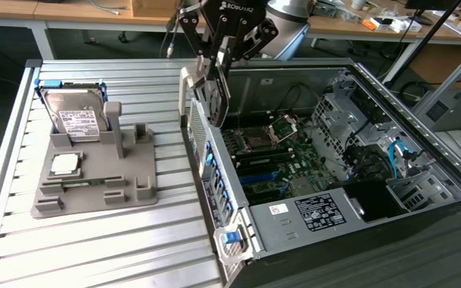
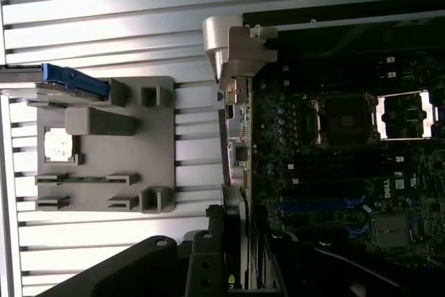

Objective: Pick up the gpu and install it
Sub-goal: 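Pick up the gpu and move the gpu toward the slot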

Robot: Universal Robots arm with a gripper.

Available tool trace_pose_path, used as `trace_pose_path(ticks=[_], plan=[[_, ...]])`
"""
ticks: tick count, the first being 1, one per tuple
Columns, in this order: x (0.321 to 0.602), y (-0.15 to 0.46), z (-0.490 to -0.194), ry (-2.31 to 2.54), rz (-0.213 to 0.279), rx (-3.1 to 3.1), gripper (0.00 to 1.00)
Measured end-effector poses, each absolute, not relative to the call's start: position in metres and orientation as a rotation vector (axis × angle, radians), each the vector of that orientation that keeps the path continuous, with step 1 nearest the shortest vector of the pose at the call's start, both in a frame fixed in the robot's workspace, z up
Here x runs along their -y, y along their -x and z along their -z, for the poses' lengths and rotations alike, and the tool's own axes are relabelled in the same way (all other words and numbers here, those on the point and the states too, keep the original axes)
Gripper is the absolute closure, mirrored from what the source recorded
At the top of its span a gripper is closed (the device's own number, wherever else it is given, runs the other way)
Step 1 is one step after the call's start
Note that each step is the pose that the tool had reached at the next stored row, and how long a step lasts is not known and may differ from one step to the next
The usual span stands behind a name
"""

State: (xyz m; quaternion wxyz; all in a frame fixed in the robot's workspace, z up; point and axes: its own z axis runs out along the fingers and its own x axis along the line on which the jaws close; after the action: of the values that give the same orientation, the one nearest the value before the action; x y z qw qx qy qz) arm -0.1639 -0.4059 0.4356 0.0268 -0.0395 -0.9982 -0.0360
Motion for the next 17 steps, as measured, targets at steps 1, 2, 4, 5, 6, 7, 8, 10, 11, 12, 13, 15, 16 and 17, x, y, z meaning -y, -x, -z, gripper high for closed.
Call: trace_pose_path(ticks=[1, 2, 4, 5, 6, 7, 8, 10, 11, 12, 13, 15, 16, 17], plan=[[0.406, 0.163, -0.435, 0.122, 0.111, 3.083, 0.73], [0.406, 0.161, -0.435, 0.122, 0.111, 3.082, 0.73], [0.406, 0.159, -0.435, 0.122, 0.111, 3.081, 0.73], [0.406, 0.157, -0.434, 0.122, 0.111, 3.08, 0.73], [0.407, 0.156, -0.434, 0.122, 0.111, 3.079, 0.73], [0.407, 0.154, -0.434, 0.122, 0.111, 3.078, 0.73], [0.407, 0.153, -0.434, 0.122, 0.111, 3.077, 0.73], [0.407, 0.15, -0.433, 0.122, 0.11, 3.075, 0.73], [0.407, 0.148, -0.433, 0.122, 0.11, 3.074, 0.73], [0.407, 0.146, -0.433, 0.122, 0.11, 3.072, 0.73], [0.408, 0.145, -0.432, 0.122, 0.11, 3.071, 0.73], [0.408, 0.141, -0.431, 0.122, 0.11, 3.069, 0.73], [0.409, 0.139, -0.431, 0.122, 0.11, 3.067, 0.73], [0.409, 0.138, -0.431, 0.122, 0.11, 3.066, 0.73]])
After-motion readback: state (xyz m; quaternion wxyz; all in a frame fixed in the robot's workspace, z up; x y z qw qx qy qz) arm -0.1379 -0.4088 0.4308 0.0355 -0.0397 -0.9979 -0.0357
